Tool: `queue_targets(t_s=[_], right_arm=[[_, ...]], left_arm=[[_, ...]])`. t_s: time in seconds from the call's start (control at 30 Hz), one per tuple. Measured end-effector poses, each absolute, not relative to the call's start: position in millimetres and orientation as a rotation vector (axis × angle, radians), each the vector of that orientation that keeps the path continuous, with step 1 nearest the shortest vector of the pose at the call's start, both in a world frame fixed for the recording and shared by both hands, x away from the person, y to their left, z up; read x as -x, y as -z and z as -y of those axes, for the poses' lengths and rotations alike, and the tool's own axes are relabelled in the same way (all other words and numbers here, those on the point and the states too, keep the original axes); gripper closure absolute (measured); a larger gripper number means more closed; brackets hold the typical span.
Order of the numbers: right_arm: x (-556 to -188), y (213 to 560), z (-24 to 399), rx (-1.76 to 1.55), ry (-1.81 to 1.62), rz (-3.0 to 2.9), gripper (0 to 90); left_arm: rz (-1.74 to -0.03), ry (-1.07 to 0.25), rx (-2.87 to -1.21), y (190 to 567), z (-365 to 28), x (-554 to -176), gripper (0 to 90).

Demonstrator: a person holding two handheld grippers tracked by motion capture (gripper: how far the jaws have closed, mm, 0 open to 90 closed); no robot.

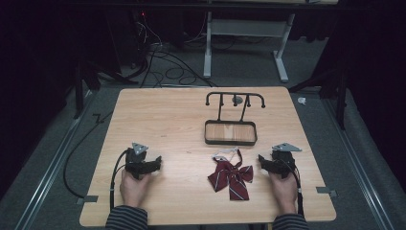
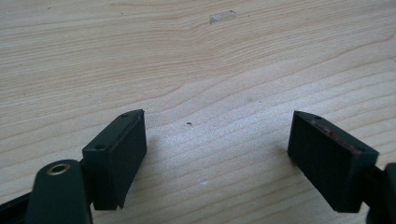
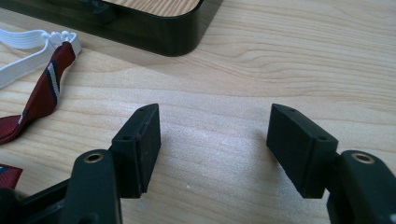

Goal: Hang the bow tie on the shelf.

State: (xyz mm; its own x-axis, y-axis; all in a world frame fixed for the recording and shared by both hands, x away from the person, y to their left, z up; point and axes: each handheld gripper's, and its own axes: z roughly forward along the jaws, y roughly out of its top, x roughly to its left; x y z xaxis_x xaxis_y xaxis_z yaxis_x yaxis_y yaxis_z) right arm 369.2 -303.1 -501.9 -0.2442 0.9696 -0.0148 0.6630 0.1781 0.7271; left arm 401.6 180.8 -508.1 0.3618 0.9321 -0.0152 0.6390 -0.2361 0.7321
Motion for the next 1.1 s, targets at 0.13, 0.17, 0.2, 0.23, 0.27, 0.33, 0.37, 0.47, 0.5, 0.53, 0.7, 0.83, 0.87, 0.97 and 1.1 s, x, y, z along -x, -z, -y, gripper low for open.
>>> queue_targets(t_s=[0.13, 0.17, 0.2, 0.23, 0.27, 0.33, 0.37, 0.47, 0.5, 0.53, 0.7, 0.83, 0.87, 0.97, 1.1], right_arm=[[-369.1, 501.9, 303.1, -1.533, -0.84, -1.977, 37.0], [-369.1, 502.0, 303.4, -1.534, -0.838, -1.973, 37.6], [-369.0, 502.0, 303.3, -1.534, -0.837, -1.973, 37.7], [-369.0, 502.0, 303.3, -1.534, -0.837, -1.973, 37.7], [-369.1, 502.0, 303.4, -1.535, -0.836, -1.971, 38.0], [-369.1, 502.0, 303.4, -1.535, -0.836, -1.97, 38.1], [-369.0, 502.0, 303.4, -1.535, -0.835, -1.97, 38.3], [-369.0, 501.9, 303.5, -1.538, -0.836, -1.967, 39.1], [-368.9, 501.9, 303.4, -1.54, -0.836, -1.966, 39.2], [-368.9, 501.9, 303.4, -1.54, -0.836, -1.966, 39.2], [-369.0, 501.9, 303.5, -1.539, -0.837, -1.966, 39.5], [-369.0, 501.9, 303.4, -1.542, -0.837, -1.965, 39.6], [-369.0, 501.9, 303.4, -1.541, -0.837, -1.965, 39.8], [-369.2, 501.9, 303.8, -1.55, -0.838, -1.945, 44.0], [-369.2, 501.8, 303.9, -1.554, -0.837, -1.941, 44.4]], left_arm=[[-1.359, -0.574, -1.972, 508.0, -180.8, -401.5, 20.0], [-1.358, -0.573, -1.973, 508.0, -180.9, -401.5, 20.0], [-1.357, -0.573, -1.974, 508.0, -180.9, -401.5, 20.0], [-1.357, -0.573, -1.974, 508.0, -180.9, -401.5, 20.0], [-1.357, -0.573, -1.974, 508.0, -180.9, -401.6, 20.0], [-1.357, -0.573, -1.974, 508.0, -180.9, -401.6, 20.0], [-1.357, -0.573, -1.975, 508.0, -181.0, -401.6, 20.0], [-1.358, -0.573, -1.974, 507.9, -180.9, -401.5, 20.0], [-1.358, -0.573, -1.974, 507.9, -180.9, -401.6, 20.0], [-1.358, -0.573, -1.974, 507.9, -180.9, -401.6, 20.0], [-1.36, -0.572, -1.972, 508.0, -180.8, -401.5, 20.0], [-1.359, -0.571, -1.973, 507.9, -180.9, -401.5, 20.0], [-1.359, -0.571, -1.974, 507.9, -180.9, -401.5, 20.0], [-1.36, -0.57, -1.972, 508.0, -180.9, -401.6, 20.0], [-1.359, -0.569, -1.972, 507.9, -181.0, -401.5, 20.0]])
